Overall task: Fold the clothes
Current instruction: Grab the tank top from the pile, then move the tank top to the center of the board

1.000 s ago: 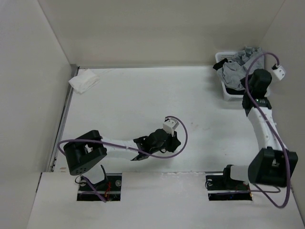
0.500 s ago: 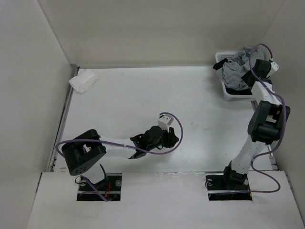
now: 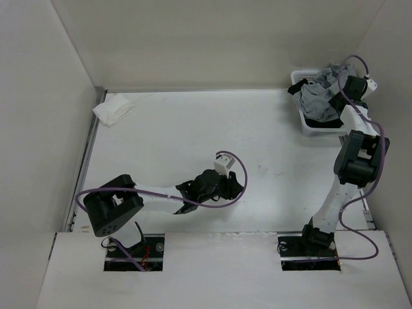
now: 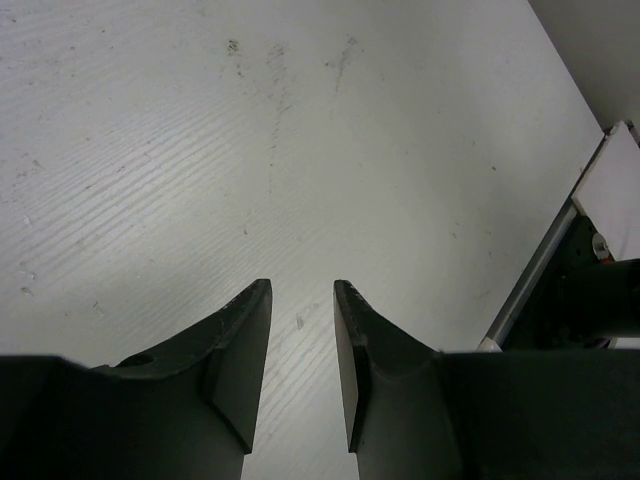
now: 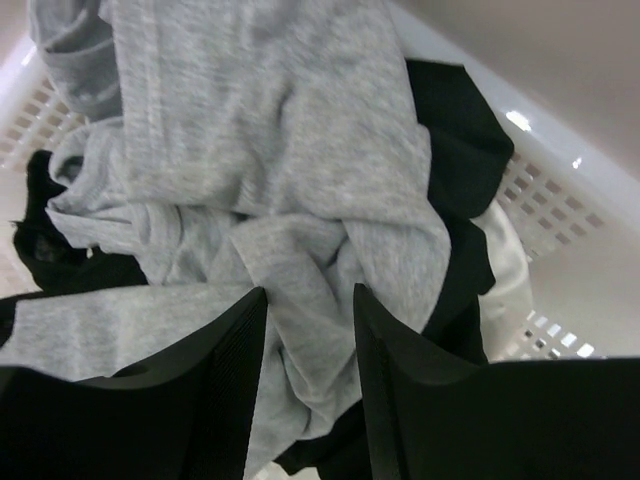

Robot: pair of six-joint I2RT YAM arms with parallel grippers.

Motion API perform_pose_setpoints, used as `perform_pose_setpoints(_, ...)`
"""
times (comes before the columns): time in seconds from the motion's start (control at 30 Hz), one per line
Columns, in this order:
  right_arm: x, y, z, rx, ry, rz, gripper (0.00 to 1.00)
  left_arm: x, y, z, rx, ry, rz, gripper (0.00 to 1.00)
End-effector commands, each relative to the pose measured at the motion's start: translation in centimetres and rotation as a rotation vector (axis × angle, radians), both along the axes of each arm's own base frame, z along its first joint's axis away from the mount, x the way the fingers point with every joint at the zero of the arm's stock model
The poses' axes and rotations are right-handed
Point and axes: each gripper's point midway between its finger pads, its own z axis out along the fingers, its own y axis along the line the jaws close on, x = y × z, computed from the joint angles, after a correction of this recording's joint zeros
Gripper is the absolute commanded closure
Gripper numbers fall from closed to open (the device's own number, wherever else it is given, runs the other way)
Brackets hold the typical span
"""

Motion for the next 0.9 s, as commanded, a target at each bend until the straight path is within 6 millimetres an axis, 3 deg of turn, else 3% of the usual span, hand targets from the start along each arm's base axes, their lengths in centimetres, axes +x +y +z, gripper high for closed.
perform_pose_setpoints(0.0,1.6,-0.2,0.7,-0.009,-0.028,0.019,0.58,0.1,-0.7,1.3,-0.060,-0.015,-0.013,0.70)
perform_pose_setpoints(0.1,1.8,0.0,0.3,0.036,-0.045,0.034,0.80,0.1,-0.7,1.3,-0.060,-0.015,-0.013,0.70)
perform_pose_setpoints(0.17,1.9,0.5,1.2,0.065,-0.085,0.050,0.94,0.1,-0.7,1.3,-0.059,-0.014,-0.013,0.70)
perform_pose_setpoints(0.2,2.0,0.7,2.4,0.067,-0.123,0.055,0.98,0.1,-0.8,1.3,-0.060,-0.015,-0.013,0.70)
perform_pose_setpoints(0.3,1.3,1.2,7.4,0.036,-0.239,0.054,1.00,0.2,-0.7,1.3,-0.059,-0.017,-0.010,0.70)
perform_pose_setpoints(0.37,-0.5,2.3,13.3,0.020,-0.389,0.064,1.00,0.4,-0.5,1.4,-0.059,-0.020,-0.003,0.70)
perform_pose_setpoints(0.43,-3.3,6.0,19.8,0.033,-0.563,0.129,1.00,0.8,-0.3,1.4,-0.060,-0.018,0.010,0.70)
perform_pose_setpoints(0.6,-11.6,16.3,30.9,0.039,-0.826,0.329,1.00,1.4,0.3,1.7,-0.066,-0.027,0.032,0.70)
perform_pose_setpoints(0.67,-14.8,20.1,34.4,0.041,-0.895,0.419,1.00,2.0,0.9,2.0,-0.073,-0.028,0.056,0.70)
perform_pose_setpoints(0.73,-19.8,25.0,38.9,0.049,-0.987,0.556,0.99,3.2,2.2,2.5,-0.089,-0.020,0.110,0.71)
perform_pose_setpoints(0.77,-21.3,26.4,40.1,0.053,-1.014,0.602,0.99,3.9,3.0,3.0,-0.104,-0.017,0.143,0.71)
perform_pose_setpoints(0.8,-24.5,29.3,42.2,0.069,-1.060,0.699,0.99,4.5,3.8,3.3,-0.114,-0.013,0.175,0.71)
perform_pose_setpoints(0.87,-26.8,31.3,43.3,0.083,-1.089,0.775,0.98,5.6,5.7,3.9,-0.134,-0.010,0.242,0.71)
